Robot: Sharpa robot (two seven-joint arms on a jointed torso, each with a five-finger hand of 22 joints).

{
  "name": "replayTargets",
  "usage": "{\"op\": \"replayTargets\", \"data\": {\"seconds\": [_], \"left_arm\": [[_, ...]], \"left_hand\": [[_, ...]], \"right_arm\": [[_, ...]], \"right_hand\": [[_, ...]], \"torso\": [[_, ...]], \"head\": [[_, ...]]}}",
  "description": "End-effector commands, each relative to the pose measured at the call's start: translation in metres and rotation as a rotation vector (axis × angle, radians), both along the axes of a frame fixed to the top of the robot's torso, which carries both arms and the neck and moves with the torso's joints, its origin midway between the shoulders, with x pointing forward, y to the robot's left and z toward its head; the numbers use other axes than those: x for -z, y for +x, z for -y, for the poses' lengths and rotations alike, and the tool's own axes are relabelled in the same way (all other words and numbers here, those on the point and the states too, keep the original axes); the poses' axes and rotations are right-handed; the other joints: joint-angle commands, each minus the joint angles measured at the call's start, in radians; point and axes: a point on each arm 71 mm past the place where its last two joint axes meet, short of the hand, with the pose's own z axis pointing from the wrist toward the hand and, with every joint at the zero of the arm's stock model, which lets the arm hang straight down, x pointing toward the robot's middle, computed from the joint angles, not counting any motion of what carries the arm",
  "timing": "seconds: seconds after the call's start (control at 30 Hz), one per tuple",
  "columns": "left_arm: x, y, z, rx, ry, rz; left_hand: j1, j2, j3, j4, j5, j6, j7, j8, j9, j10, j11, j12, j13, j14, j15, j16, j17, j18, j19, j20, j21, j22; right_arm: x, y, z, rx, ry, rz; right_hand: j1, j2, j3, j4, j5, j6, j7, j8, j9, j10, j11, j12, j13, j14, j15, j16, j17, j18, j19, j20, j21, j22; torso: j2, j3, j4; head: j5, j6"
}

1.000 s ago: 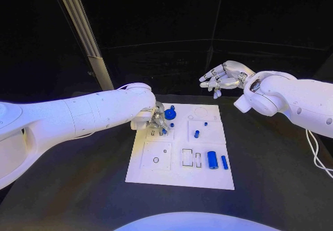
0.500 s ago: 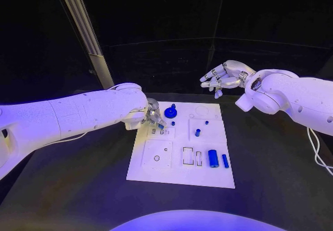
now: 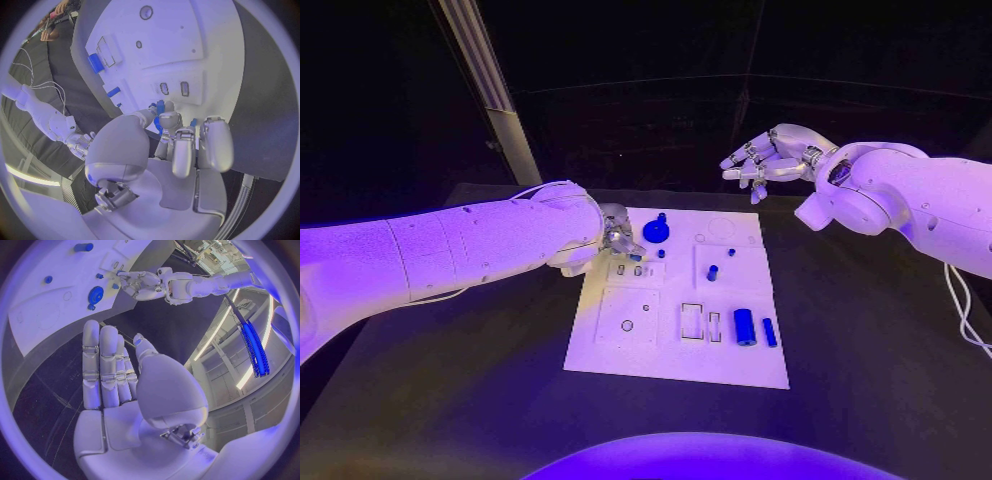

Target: Assemble the parts on the task board

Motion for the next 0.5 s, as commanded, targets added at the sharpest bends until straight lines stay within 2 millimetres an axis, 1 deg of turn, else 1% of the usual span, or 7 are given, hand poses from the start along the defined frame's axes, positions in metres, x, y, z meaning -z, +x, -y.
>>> {"op": "replayTargets", "data": {"seconds": [0.03, 0.2, 0.33, 0.5], "left_arm": [[0.000, 0.000, 0.000, 0.002, 0.003, 0.068], [0.008, -0.004, 0.001, 0.009, 0.012, 0.062], [0.012, -0.006, 0.001, 0.014, 0.018, 0.055], [0.014, -0.008, 0.000, 0.024, 0.033, 0.033]], "left_hand": [[-0.005, 0.001, 0.155, -0.147, -0.001, 0.002, -0.004, 0.005, 0.001, 0.006, 0.003, 0.004, 0.001, 0.106, -0.002, 0.003, 0.263, -0.013, 0.009, 0.001, 0.005, 0.001], [-0.006, 0.000, 0.158, -0.148, -0.001, 0.002, -0.004, 0.005, 0.002, 0.007, 0.002, 0.004, 0.000, 0.106, -0.002, 0.003, 0.263, -0.012, 0.009, 0.001, 0.005, 0.001], [-0.006, 0.000, 0.158, -0.148, -0.001, 0.002, -0.004, 0.005, 0.002, 0.007, 0.002, 0.004, 0.000, 0.106, -0.002, 0.003, 0.263, -0.012, 0.009, 0.001, 0.005, 0.001], [-0.007, -0.002, 0.162, -0.149, -0.001, 0.002, -0.005, 0.005, 0.003, 0.009, 0.002, 0.006, 0.003, 0.106, -0.002, 0.003, 0.263, -0.014, 0.013, 0.000, 0.010, 0.010]], "right_arm": [[-0.001, 0.000, 0.000, -0.007, 0.024, -0.015], [-0.001, 0.000, 0.000, -0.004, 0.028, -0.010], [-0.002, 0.001, 0.000, -0.002, 0.029, -0.009], [-0.002, 0.000, -0.001, -0.003, 0.029, -0.009]], "right_hand": [[-0.008, 0.000, -0.003, 0.006, -0.001, -0.007, 0.001, 0.004, -0.001, -0.003, 0.004, -0.005, -0.001, 0.003, 0.005, -0.004, -0.001, 0.005, 0.005, -0.001, -0.003, -0.002], [-0.008, 0.001, -0.003, 0.007, 0.000, -0.009, 0.002, 0.004, -0.001, -0.005, 0.005, -0.006, -0.001, 0.002, 0.006, -0.010, -0.005, 0.005, 0.005, -0.001, -0.005, -0.003], [-0.008, 0.001, -0.003, 0.007, 0.000, -0.009, 0.002, 0.004, -0.001, -0.005, 0.005, -0.006, -0.001, 0.002, 0.006, -0.010, -0.005, 0.005, 0.005, -0.001, -0.005, -0.003], [-0.008, 0.001, -0.003, 0.007, 0.000, -0.010, 0.002, 0.004, -0.001, -0.007, 0.005, -0.006, -0.001, 0.000, 0.006, -0.013, -0.006, 0.005, 0.005, 0.000, -0.007, -0.004]], "torso": [[0.000, 0.0008, -0.0022], [0.000, -0.0001, -0.0030], [0.000, 0.0011, -0.0041], [0.000, 0.0014, -0.0043]], "head": [[0.002, 0.000], [0.000, -0.001], [0.000, -0.003], [-0.001, -0.003]]}}
